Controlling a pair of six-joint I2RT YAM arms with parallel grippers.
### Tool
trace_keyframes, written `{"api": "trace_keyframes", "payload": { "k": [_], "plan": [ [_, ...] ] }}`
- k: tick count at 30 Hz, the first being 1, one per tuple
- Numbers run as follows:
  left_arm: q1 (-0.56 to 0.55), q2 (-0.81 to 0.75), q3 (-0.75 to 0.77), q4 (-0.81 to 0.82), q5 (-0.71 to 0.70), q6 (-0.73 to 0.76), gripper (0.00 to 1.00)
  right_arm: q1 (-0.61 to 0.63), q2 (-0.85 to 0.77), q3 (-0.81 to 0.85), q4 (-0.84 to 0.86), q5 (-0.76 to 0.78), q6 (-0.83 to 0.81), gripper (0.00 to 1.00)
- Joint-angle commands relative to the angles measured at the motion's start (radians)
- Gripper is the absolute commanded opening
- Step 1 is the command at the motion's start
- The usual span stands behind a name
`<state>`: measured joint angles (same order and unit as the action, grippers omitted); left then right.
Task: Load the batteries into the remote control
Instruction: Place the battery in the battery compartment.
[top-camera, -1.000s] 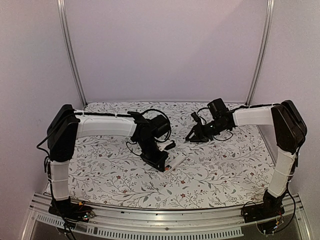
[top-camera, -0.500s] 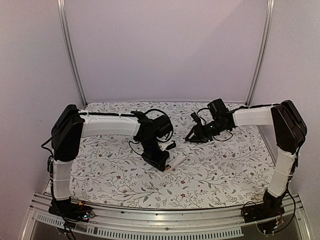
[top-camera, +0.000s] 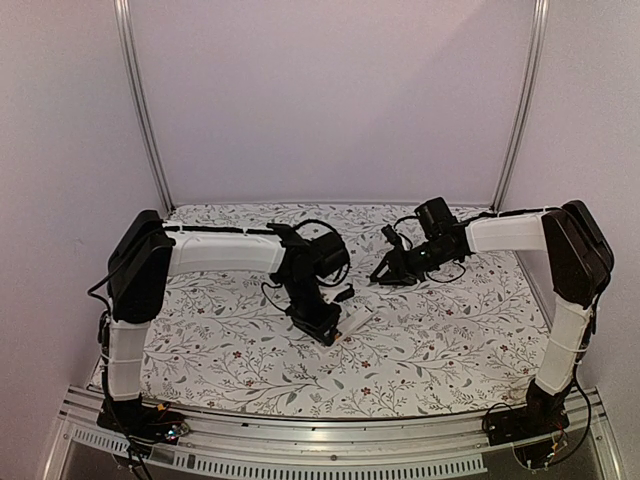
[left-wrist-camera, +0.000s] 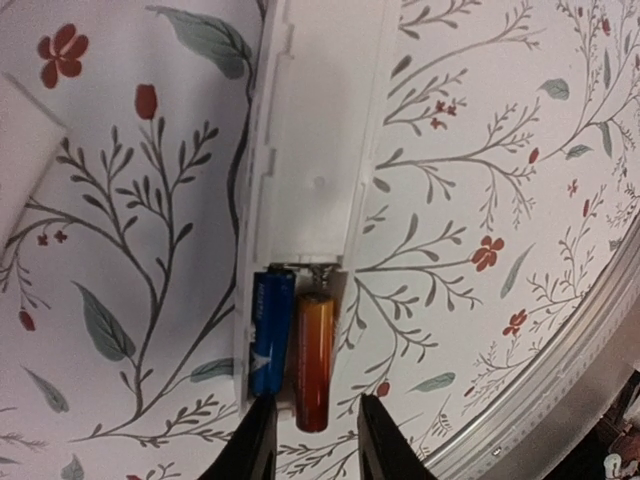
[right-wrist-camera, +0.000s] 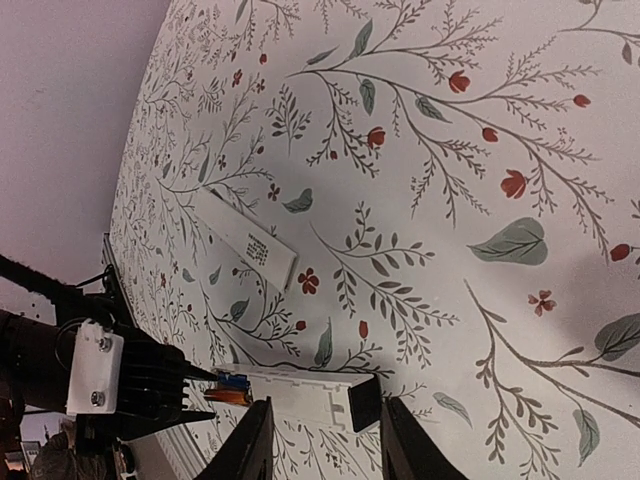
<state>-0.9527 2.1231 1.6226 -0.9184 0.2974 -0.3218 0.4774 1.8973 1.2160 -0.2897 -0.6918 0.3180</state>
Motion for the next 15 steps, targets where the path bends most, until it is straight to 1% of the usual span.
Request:
{"api": "trace_keyframes", "payload": {
  "k": [1, 5, 8, 9, 11, 12, 13, 14, 15],
  "plan": [
    [-0.006, -0.018, 0.030, -0.008, -0.019, 0.009, 0.31, -0.005, -0.018, -0.012, 0.013, -0.016, 0.004, 0.36],
    [0.007, -0.082, 0.012, 0.029, -0.063, 0.021, 0.38, -0.006, -0.025, -0.015, 0.011, -0.018, -0.003, 0.36],
    [0.014, -0.161, -0.032, 0.088, -0.139, 0.068, 0.43, -0.006, -0.033, -0.017, 0.009, -0.029, -0.005, 0.36],
    [0.014, -0.193, -0.056, 0.118, -0.173, 0.086, 0.48, -0.005, -0.034, -0.019, 0.008, -0.031, -0.005, 0.36],
    [0.014, -0.281, -0.141, 0.226, -0.257, 0.121, 0.61, -0.005, -0.035, -0.018, -0.011, -0.027, -0.002, 0.36],
    [0.014, -0.335, -0.230, 0.306, -0.287, 0.136, 0.71, -0.005, -0.032, -0.017, -0.029, -0.028, -0.002, 0.36],
    [0.015, -0.389, -0.299, 0.393, -0.323, 0.148, 0.86, -0.002, -0.029, -0.018, -0.048, -0.026, -0.004, 0.36],
    [0.019, -0.437, -0.375, 0.488, -0.340, 0.163, 0.94, 0.003, -0.029, -0.021, -0.066, -0.021, -0.007, 0.37],
    [0.025, -0.483, -0.428, 0.548, -0.321, 0.176, 0.99, 0.008, -0.032, -0.024, -0.087, -0.009, -0.014, 0.37]
  ]
}}
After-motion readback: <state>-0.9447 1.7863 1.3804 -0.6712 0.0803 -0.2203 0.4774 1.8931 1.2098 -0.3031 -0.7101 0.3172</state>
